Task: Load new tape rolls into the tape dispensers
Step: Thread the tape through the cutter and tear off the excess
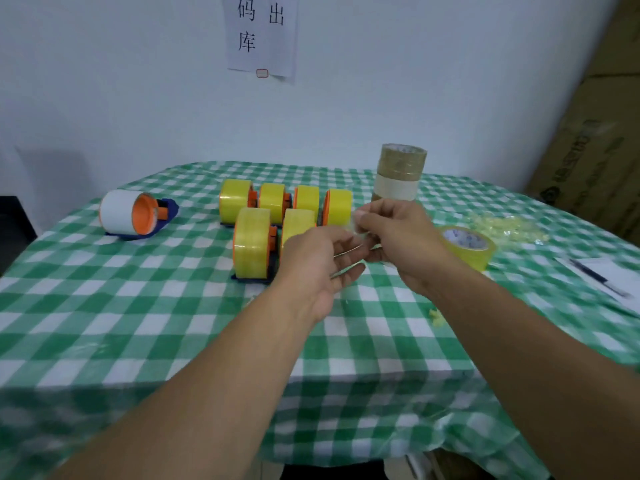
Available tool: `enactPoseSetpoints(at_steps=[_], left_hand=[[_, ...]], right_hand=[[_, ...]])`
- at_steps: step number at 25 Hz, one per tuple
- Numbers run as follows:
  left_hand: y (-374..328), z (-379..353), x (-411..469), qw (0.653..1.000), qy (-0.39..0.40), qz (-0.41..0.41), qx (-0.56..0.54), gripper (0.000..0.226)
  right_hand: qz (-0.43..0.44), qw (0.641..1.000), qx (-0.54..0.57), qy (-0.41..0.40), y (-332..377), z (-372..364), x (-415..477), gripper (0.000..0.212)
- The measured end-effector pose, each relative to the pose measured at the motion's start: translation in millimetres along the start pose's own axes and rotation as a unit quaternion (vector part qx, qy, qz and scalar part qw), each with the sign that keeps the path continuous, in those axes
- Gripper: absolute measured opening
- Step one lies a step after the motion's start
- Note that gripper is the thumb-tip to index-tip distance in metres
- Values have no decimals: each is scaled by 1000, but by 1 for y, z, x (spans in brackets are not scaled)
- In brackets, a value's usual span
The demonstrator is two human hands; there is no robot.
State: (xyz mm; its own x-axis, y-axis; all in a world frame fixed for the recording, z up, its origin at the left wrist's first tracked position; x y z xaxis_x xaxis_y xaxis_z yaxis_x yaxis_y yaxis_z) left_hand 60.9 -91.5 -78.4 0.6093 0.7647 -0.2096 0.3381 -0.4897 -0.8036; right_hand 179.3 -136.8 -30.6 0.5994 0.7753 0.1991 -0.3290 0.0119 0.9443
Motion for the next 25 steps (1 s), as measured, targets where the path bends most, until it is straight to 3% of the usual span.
enactPoseSetpoints(at_steps=[6,10,15,21,25], left_hand=[[31,-8,1,998,13,42,-37,10],[34,-8,5,999,-5,24,-33,10],[26,-2,8,999,-30,-2,30,6],[22,-4,9,999,17,29,14,23],[22,-1,12,999,20,27,14,24]], right_hand=[[-2,998,-13,-66,-36,17,-6,14],[13,997,-10,-81,-38,23,-10,18],[-13,999,38,-13,-34,26,-10,22],[107,991,-79,24,-7,21,-20,15],[38,997,-52,52,-17,16,-17,5]])
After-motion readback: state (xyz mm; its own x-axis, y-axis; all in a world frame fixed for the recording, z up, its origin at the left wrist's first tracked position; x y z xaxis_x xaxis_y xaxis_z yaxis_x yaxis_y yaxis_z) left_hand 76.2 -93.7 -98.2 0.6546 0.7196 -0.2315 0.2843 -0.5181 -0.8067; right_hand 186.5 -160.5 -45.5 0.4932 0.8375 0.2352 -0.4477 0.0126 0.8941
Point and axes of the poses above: each hand's wrist, its own x-axis towards the middle knuckle, its own z-axis out of the back of the hand, y = z × x, the point moved 10 cm from there along x, towards the middle knuckle, and after that the axes turned 7 degrees about -x, right-handed, at the moved point
